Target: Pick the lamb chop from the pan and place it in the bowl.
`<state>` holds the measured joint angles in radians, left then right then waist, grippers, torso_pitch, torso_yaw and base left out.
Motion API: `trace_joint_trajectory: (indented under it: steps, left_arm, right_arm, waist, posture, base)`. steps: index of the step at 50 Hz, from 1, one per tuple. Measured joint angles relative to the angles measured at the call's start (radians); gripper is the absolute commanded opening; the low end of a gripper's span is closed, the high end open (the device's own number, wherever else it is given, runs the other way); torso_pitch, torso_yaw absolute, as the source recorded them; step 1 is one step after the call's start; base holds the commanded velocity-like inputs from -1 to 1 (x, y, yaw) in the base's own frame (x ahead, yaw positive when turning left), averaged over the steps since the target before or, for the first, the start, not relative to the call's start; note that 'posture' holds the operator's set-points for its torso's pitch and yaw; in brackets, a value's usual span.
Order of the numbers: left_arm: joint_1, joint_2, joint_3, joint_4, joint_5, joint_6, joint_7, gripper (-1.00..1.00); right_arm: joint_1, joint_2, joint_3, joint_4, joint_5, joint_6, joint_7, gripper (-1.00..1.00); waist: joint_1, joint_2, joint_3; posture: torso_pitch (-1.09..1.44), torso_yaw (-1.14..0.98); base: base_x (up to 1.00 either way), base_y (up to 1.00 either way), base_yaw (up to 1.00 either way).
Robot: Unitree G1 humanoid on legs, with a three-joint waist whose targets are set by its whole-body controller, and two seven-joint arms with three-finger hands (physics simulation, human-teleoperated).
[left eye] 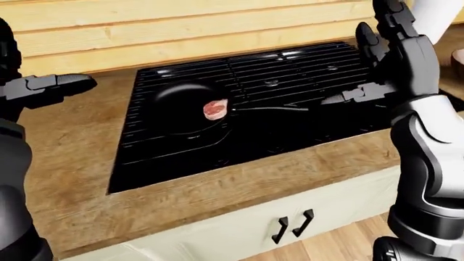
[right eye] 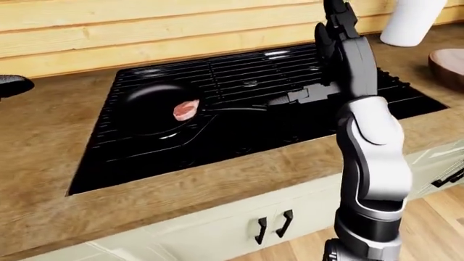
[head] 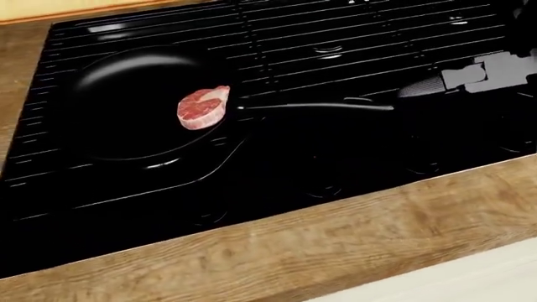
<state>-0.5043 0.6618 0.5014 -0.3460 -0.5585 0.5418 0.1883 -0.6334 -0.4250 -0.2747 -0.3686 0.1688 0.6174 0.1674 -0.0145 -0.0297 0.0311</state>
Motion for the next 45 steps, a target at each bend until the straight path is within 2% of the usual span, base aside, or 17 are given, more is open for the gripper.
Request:
trace_joint_trajectory:
  steps: [2, 5, 6, 9, 12, 14, 17, 24, 28, 30, 31, 32, 35, 38, 41, 44, 45]
  left_arm:
    - [-0.003, 0.005, 0.011, -0.009, 0.001, -0.004, 0.001, 1.00]
    - [-0.013, 0.016, 0.023, -0.028, 0.003, -0.021, 0.001, 1.00]
    - [-0.013, 0.020, 0.029, -0.028, 0.004, -0.026, 0.002, 1.00]
    - [0.004, 0.010, 0.039, -0.005, 0.009, -0.025, 0.009, 1.00]
    - [0.005, 0.008, 0.027, 0.014, 0.010, -0.007, 0.012, 1.00]
    - [0.010, 0.002, 0.021, 0.008, 0.010, -0.006, 0.010, 1.00]
    - [0.004, 0.008, 0.018, 0.004, 0.007, -0.006, 0.007, 1.00]
    - [0.005, 0.009, 0.024, -0.006, 0.008, -0.019, 0.007, 1.00]
    - [0.000, 0.010, 0.012, 0.006, 0.004, -0.008, 0.004, 1.00]
    - [0.000, 0.013, 0.020, 0.001, 0.003, -0.007, 0.004, 1.00]
    - [0.001, 0.013, 0.024, -0.004, 0.004, -0.010, 0.005, 1.00]
    - [0.000, 0.010, 0.023, -0.008, 0.005, -0.012, 0.005, 1.00]
    - [-0.002, 0.010, 0.013, -0.013, 0.003, -0.015, 0.002, 1.00]
    - [-0.002, 0.011, 0.019, -0.010, 0.005, -0.016, 0.001, 1.00]
    - [0.001, 0.016, 0.049, -0.018, 0.013, -0.025, 0.010, 1.00]
    - [-0.002, 0.015, 0.037, -0.018, 0.013, -0.029, 0.008, 1.00]
    - [0.002, 0.012, 0.034, -0.013, 0.011, -0.028, 0.005, 1.00]
  right_arm:
    - [-0.006, -0.001, -0.001, -0.015, 0.001, -0.003, -0.001, 1.00]
    - [-0.012, -0.002, -0.006, -0.020, 0.003, -0.015, -0.003, 1.00]
    - [-0.015, 0.002, -0.003, -0.021, 0.004, -0.016, -0.004, 1.00]
    - [-0.002, 0.014, 0.020, -0.010, 0.015, -0.010, -0.001, 1.00]
    - [-0.016, 0.010, 0.020, 0.012, 0.027, 0.009, -0.009, 1.00]
    - [-0.020, 0.010, 0.008, 0.016, 0.030, 0.005, -0.024, 1.00]
    - [-0.026, 0.006, 0.019, 0.038, -0.009, -0.034, -0.058, 1.00]
    - [-0.032, -0.010, 0.012, 0.077, -0.048, -0.052, -0.064, 1.00]
    - [-0.030, -0.012, 0.004, 0.058, -0.063, -0.028, -0.058, 1.00]
    - [-0.039, -0.011, 0.006, 0.054, -0.060, -0.022, -0.052, 1.00]
    - [-0.044, -0.013, 0.008, 0.056, -0.057, -0.020, -0.049, 1.00]
    - [-0.043, -0.014, 0.006, 0.058, -0.054, -0.017, -0.047, 1.00]
    - [-0.047, -0.018, -0.001, 0.069, -0.050, 0.000, -0.046, 1.00]
    - [-0.064, -0.025, -0.001, 0.056, -0.042, 0.012, -0.046, 1.00]
    - [-0.093, -0.035, 0.032, 0.059, -0.043, 0.022, -0.036, 1.00]
    - [-0.110, -0.053, 0.045, 0.080, -0.062, 0.039, -0.019, 1.00]
    - [-0.111, -0.049, 0.043, 0.084, -0.072, 0.045, -0.013, 1.00]
  waist:
    - [0.003, 0.024, 0.004]
    - [-0.012, 0.084, 0.023]
    - [-0.009, 0.101, 0.020]
    - [0.011, 0.058, 0.044]
    - [0.014, 0.010, 0.040]
    - [0.014, 0.014, 0.039]
    - [0.014, 0.024, 0.027]
    - [0.020, 0.042, 0.014]
    - [0.025, 0.025, 0.019]
    - [0.027, 0.006, 0.019]
    - [0.030, 0.004, 0.022]
    - [0.028, 0.012, 0.021]
    - [0.041, -0.006, 0.009]
    - [0.046, 0.013, 0.013]
    - [0.034, 0.038, 0.024]
    - [0.009, 0.083, 0.024]
    - [0.003, 0.073, 0.028]
  posture:
    - [0.00, 0.00]
    - [0.00, 0.00]
    - [0.00, 0.00]
    - [0.00, 0.00]
    - [0.00, 0.00]
    - [0.00, 0.00]
    - [0.00, 0.00]
    - [0.00, 0.00]
    - [0.00, 0.00]
    - [0.00, 0.00]
    - [0.00, 0.00]
    - [0.00, 0.00]
    - [0.00, 0.00]
    - [0.00, 0.00]
    - [0.00, 0.00]
    - [0.00, 0.00]
    - [0.00, 0.00]
  base:
    - [0.00, 0.28, 0.00]
    - [0.00, 0.00, 0.00]
    - [0.00, 0.00, 0.00]
    - [0.00, 0.00, 0.00]
    - [0.00, 0.00, 0.00]
    - [0.00, 0.00, 0.00]
    - [0.00, 0.00, 0.00]
    - [0.00, 0.00, 0.07]
    - [0.00, 0.00, 0.95]
    - [0.00, 0.00, 1.00]
    - [0.00, 0.00, 1.00]
    - [0.00, 0.00, 1.00]
    - [0.00, 0.00, 1.00]
    - [0.00, 0.00, 0.72]
    - [0.00, 0.00, 0.00]
    - [0.00, 0.00, 0.00]
    - [0.00, 0.00, 0.00]
